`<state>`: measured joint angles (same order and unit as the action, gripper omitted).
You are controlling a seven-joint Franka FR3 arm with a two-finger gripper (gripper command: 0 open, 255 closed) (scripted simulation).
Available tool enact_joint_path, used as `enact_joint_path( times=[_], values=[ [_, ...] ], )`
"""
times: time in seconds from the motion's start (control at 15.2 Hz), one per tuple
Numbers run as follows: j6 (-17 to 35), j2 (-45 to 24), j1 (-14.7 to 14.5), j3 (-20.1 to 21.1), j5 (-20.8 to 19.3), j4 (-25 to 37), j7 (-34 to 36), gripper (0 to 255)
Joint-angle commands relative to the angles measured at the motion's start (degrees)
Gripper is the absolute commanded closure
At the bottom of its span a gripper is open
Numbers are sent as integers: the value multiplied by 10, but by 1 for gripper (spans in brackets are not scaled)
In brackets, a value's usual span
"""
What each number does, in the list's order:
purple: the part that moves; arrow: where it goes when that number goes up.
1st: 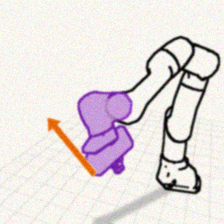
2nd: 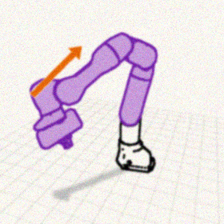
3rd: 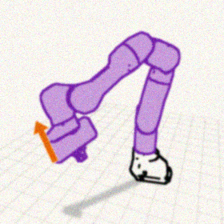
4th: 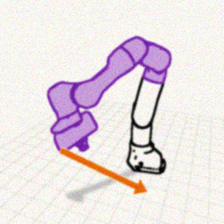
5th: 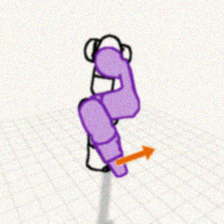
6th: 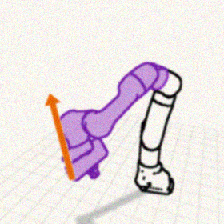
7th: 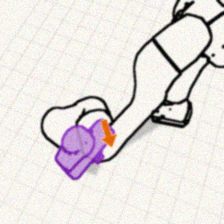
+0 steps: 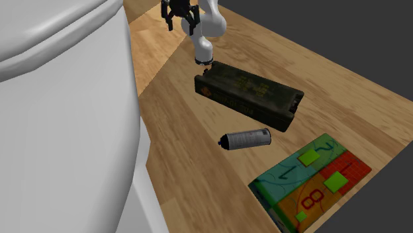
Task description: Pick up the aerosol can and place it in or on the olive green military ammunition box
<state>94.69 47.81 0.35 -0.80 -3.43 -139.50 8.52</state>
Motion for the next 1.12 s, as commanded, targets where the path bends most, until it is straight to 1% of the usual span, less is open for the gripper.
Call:
enact_joint_path(
  times=[0.0, 0.26, 0.59, 0.79, 1.06],
  values=[
    [0, 0, 0, 0, 0, 0, 0, 0],
    [30, -43, -3, 58, 33, -2, 93, 0],
    [70, -121, -1, 127, 65, 19, 207, 0],
    [93, -178, 3, 165, 76, 43, 275, 0],
    [120, -264, 11, 212, 76, 88, 368, 0]
  ],
)
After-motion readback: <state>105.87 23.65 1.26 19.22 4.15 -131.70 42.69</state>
